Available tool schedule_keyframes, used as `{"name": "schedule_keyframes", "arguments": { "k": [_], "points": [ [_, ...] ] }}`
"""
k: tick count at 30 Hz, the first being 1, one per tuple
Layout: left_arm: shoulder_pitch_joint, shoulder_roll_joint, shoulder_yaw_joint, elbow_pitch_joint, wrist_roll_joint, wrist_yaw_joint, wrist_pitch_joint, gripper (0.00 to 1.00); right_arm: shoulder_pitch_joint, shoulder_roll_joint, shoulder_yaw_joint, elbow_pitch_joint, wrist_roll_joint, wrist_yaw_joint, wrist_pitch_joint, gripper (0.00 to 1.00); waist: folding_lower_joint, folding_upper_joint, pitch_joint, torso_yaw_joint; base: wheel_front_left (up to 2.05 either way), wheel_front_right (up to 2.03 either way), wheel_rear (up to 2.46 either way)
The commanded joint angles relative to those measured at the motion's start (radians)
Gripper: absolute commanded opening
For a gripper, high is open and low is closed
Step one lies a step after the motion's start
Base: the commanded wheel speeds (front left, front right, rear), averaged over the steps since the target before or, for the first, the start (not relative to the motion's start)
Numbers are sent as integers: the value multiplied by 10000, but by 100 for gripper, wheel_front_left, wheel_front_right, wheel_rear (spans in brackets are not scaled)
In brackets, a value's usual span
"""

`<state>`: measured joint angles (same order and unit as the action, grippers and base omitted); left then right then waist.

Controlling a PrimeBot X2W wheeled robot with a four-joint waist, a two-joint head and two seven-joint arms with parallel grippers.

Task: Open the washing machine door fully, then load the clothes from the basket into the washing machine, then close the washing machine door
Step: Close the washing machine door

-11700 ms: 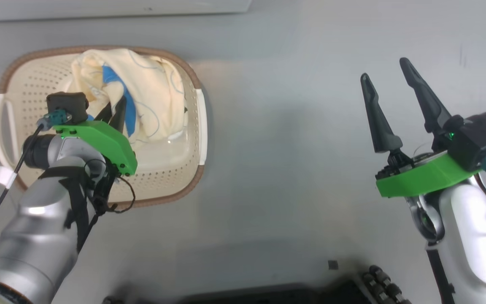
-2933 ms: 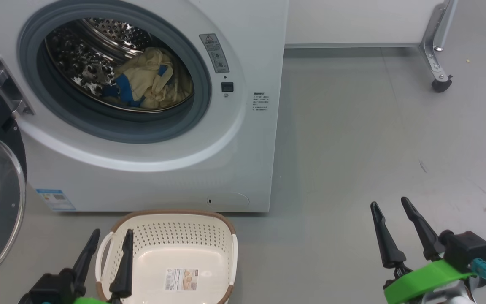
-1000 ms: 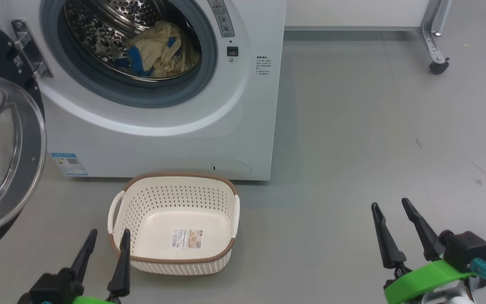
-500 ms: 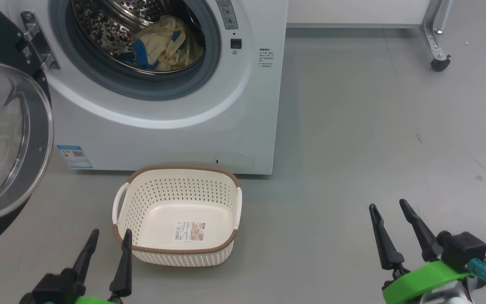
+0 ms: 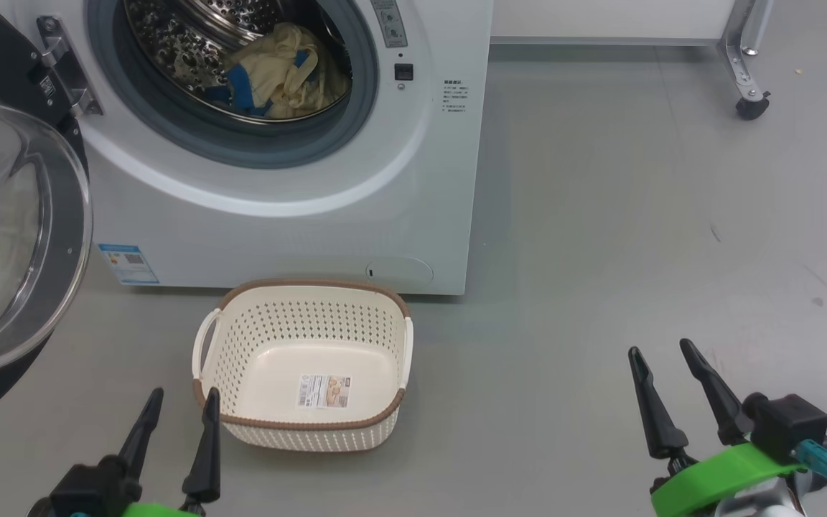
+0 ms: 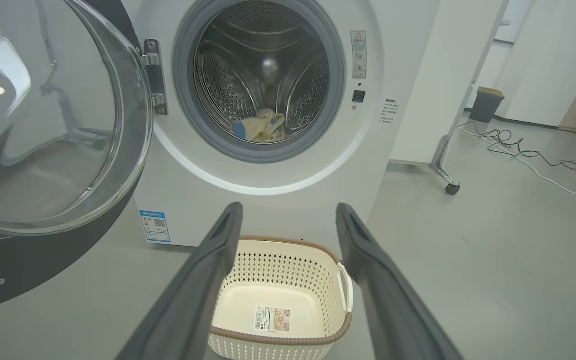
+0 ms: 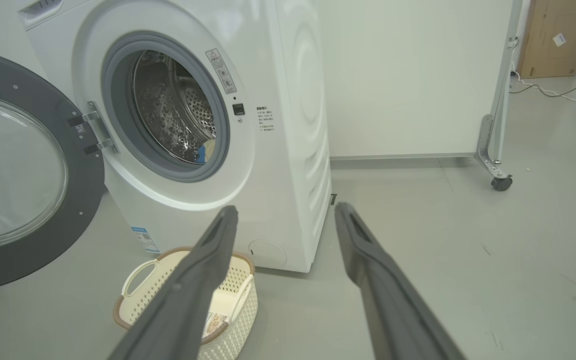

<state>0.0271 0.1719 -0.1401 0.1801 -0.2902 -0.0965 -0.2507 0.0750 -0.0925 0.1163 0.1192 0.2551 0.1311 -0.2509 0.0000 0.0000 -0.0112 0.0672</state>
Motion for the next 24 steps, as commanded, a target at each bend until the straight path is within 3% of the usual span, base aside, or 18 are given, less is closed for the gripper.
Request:
{"name": "schedule_keyframes", "arguments": {
  "k": [1,12,24],
  "points": [
    [-463,68,403,-287,116,-37,-111,100,-511,-145,149,-269,5,-4,-109,100,0,0,0,0,0,0,0],
    [-514,-16,435,-214,194,-80,-111,100,-479,-147,93,-288,-3,-4,-109,100,0,0,-24,94,0,0,0],
    [-598,-98,500,-165,258,-85,-111,100,-401,-146,168,-346,-29,-4,-109,100,0,0,58,996,0,0,0]
  ]
}}
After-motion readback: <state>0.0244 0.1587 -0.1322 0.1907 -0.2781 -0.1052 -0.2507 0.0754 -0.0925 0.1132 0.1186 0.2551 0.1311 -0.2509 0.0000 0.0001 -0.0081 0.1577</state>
